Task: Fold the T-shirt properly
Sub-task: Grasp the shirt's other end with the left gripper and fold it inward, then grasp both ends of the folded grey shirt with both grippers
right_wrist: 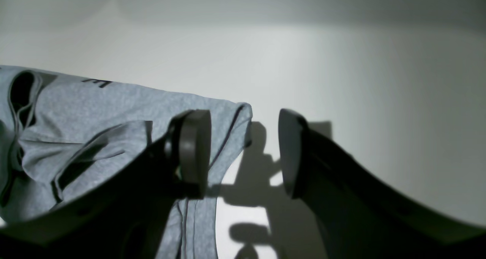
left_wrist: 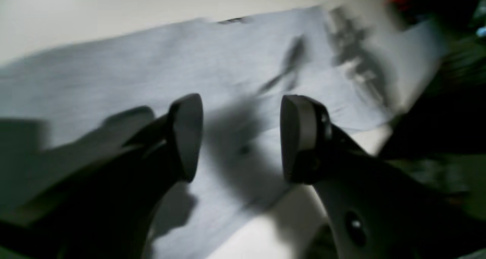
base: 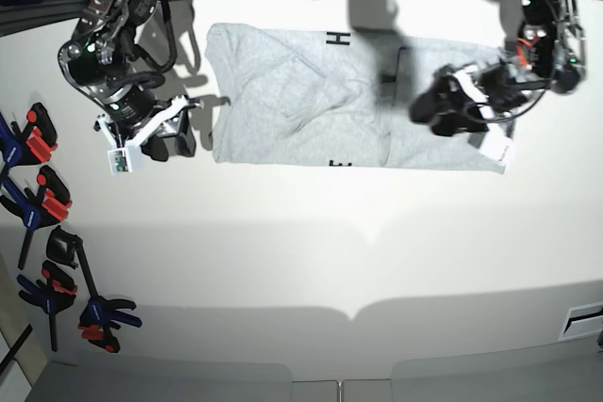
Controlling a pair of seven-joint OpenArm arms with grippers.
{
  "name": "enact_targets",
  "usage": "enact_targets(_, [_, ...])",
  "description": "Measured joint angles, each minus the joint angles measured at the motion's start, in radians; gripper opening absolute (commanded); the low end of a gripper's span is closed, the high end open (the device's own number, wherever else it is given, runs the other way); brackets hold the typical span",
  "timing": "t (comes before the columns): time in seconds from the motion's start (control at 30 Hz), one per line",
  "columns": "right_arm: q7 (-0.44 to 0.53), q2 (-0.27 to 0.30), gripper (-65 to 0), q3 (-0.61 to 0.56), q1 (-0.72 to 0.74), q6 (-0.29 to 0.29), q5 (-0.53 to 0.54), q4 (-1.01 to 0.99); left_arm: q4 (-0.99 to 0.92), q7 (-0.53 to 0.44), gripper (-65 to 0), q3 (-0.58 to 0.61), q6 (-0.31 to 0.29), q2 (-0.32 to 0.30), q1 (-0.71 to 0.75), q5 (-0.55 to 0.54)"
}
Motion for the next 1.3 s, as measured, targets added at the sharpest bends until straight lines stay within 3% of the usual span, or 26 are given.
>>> enact_targets(0.13, [-0.013, 0.000, -37.7, 0.001, -0.002, 0.000, -0.055, 0.000, 0.000, -0.084, -34.2, -0.057, 0.016, -0.029, 0.003, 0.126])
enact_targets(0.27, [-0.003, 0.000, -37.6, 0.001, -0.041, 0.000, -0.079, -0.014, 0.000, -0.084, -34.2, -0.067, 0.068, -0.023, 0.003, 0.125])
enact_targets(0.4, [0.095, 0.000, -32.1, 0.001, -0.102, 0.001, -0.090, -0.053, 0.000, -0.083, -34.2, -0.066, 0.068, -0.003, 0.006, 0.105])
enact_targets(0.5, [0.093, -0.007, -32.0, 0.001, -0.126, 0.001, -0.085, -0.092, 0.000, -0.084, -34.2, -0.066, 0.068, 0.012, 0.006, 0.105])
enact_targets(0.7, [0.085, -0.051, -32.1, 0.001, -0.127, -0.009, 0.065, -0.180, 0.000, -0.084, -34.2, -0.066, 0.068, 0.033, 0.008, 0.104])
enact_targets(0.93, [0.141, -0.108, -32.1, 0.001, -0.127, -0.057, 0.089, -0.312, 0.000, -0.084, -34.2, -0.066, 0.068, 0.033, 0.008, 0.104])
enact_targets(1.13, [0.185, -0.108, -32.1, 0.002, -0.114, -0.048, 0.140, -0.412, 0.000, -0.084, -34.2, -0.066, 0.068, 0.032, 0.008, 0.105])
enact_targets(1.3, [0.108, -0.150, -32.1, 0.005, -0.109, -0.005, 0.217, -0.422, 0.000, -0.084, -34.2, -0.066, 0.068, 0.032, 0.008, 0.105])
